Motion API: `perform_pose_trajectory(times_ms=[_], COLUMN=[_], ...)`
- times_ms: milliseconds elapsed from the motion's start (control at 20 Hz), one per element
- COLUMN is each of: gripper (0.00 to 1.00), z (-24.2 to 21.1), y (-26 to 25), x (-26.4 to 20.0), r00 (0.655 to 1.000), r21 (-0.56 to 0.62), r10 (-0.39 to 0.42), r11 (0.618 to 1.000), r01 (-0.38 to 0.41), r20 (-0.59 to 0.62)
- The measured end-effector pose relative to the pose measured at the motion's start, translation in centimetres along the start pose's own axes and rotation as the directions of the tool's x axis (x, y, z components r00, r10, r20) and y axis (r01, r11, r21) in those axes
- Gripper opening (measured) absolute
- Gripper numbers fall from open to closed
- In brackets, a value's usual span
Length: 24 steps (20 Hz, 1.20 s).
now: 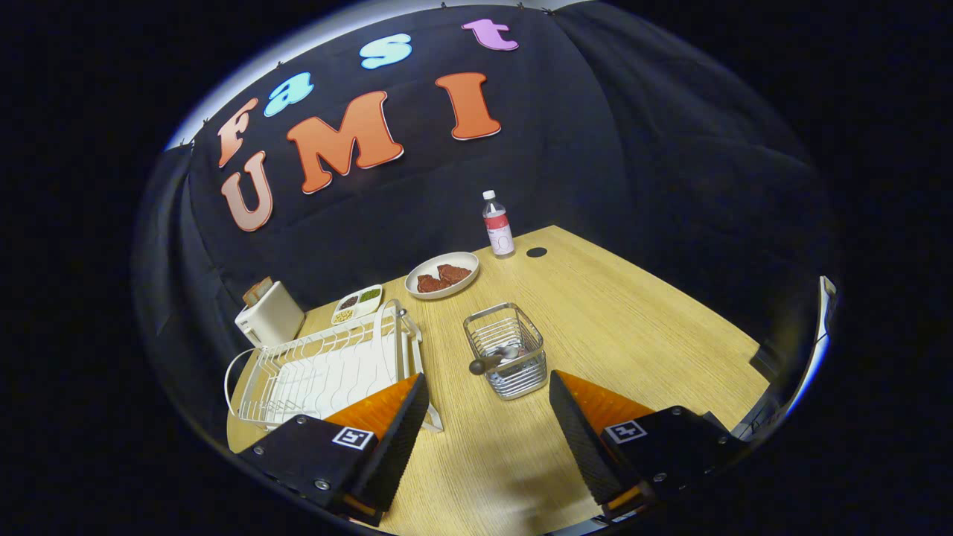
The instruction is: Take the plate from the dish rack, then take the spoon from the basket and place it into the plate.
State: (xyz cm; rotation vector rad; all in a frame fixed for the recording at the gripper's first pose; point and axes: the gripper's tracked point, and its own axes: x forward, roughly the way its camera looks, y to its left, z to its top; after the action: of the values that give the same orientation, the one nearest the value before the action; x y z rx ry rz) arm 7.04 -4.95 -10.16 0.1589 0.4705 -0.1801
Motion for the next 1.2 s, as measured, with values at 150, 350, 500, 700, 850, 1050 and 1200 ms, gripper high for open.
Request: perform_pose_trajectory(times_ms=[150, 350, 500, 700, 850, 1050, 1200], gripper=[0.9, 0.84, 0.79, 0.68, 0.54, 0.17, 0.08], z=[-0.5, -0.2, 1.2, 0.9, 0.7, 0.6, 1.1], y=[0.0, 0.5, 0.8, 1.8, 1.4, 0.5, 0.0], x=[1.2, 2.6, 3.1, 4.4, 5.7, 6.9, 6.9], r00=[0.998, 0.989, 0.961, 0.955, 0.958, 0.954, 0.94], r21=[-0.04, -0.072, -0.142, -0.188, -0.161, -0.114, -0.123], r10=[-0.022, -0.05, -0.079, -0.079, -0.091, -0.129, -0.157], r11=[0.999, 0.996, 0.983, 0.972, 0.977, 0.98, 0.972], r01=[0.025, 0.06, 0.12, 0.137, 0.139, 0.165, 0.202], r20=[0.059, 0.142, 0.264, 0.287, 0.272, 0.27, 0.301])
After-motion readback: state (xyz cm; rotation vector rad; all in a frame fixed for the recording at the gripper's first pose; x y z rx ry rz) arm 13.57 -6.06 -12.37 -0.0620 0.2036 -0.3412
